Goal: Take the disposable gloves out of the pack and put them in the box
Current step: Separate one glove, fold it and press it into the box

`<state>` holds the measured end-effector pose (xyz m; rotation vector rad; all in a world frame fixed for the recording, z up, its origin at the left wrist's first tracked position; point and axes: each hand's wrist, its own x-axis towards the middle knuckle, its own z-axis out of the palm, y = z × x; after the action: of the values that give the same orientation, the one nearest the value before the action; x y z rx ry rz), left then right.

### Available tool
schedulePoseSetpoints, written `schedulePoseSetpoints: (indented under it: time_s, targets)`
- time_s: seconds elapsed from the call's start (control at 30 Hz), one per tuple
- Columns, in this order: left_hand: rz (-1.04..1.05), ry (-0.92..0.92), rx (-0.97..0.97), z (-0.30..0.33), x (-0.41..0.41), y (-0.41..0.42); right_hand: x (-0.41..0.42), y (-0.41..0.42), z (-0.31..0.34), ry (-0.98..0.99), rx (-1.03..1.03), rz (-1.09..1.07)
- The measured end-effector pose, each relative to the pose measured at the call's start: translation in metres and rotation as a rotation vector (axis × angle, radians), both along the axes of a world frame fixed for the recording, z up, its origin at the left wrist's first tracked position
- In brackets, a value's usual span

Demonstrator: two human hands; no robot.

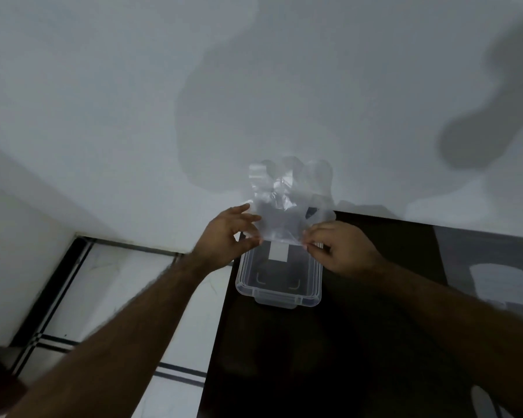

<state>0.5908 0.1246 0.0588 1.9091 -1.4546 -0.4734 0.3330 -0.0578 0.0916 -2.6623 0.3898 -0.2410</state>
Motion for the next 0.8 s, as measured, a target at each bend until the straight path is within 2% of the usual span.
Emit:
schedulePoseSetpoints:
  time_s: [0.13,0.27,0.43,0.6,0.8]
  targets:
    - [-0.037,-0.069,0.091,-0.019,0.003,0.005,0.001,0.009,-0.019,0.105,-0.027,0.031]
    - [-0.160,-0.175,0.158,-0.032,0.006,0.004,0.003,0.022,-0.036,0.143,-0.123,0.109]
    - [-0.259,-0.303,0.235,-0.037,0.006,-0.004,0.010,0.026,-0.050,0.352,-0.187,0.214]
    - [-0.373,-0.471,0.401,-0.031,-0.001,-0.013,0.017,0.028,-0.051,0.538,-0.242,0.249]
    - [-0.498,-0.657,0.462,-0.029,-0.009,-0.018,0.029,0.031,-0.042,0.741,-0.352,0.325]
